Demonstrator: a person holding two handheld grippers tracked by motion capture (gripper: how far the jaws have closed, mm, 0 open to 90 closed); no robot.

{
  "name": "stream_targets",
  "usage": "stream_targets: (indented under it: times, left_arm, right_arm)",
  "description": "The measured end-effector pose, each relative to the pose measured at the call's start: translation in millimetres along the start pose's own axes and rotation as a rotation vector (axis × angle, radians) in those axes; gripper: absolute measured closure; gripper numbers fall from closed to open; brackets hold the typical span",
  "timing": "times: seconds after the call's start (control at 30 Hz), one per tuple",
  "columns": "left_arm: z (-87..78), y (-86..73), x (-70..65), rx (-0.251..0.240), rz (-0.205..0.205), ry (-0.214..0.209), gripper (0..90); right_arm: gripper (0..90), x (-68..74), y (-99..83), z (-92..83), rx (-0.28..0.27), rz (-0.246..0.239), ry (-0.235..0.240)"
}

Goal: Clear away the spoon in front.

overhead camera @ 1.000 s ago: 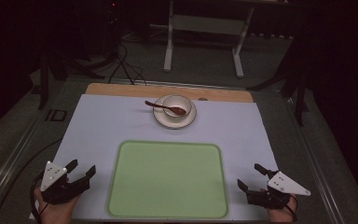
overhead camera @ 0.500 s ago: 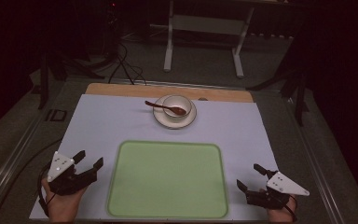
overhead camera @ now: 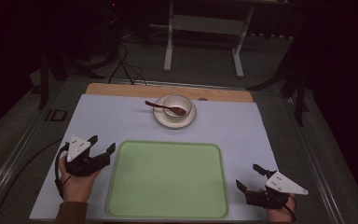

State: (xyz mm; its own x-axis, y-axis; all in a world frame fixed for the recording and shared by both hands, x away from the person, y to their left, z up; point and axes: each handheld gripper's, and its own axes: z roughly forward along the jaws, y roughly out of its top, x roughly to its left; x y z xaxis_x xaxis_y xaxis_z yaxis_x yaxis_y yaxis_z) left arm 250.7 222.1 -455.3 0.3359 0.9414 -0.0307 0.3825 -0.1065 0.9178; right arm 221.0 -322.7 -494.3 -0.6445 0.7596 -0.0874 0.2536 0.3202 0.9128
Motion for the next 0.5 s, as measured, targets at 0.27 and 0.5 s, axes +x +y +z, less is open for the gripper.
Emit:
stream_targets:
  times: [0.27,0.5]
  left_arm:
    - [17.2,16.1,-8.2,-0.007,0.012,-0.020,30.8]
    - [33.9,29.0,-14.4,-0.010,0.013,-0.036,30.9]
  right_arm:
    - [13.9,0.5,0.1,0.6,0.004,-0.003,0.003]
    - [13.9,-0.7,0.2,-1.3,-0.012,0.001,-0.008]
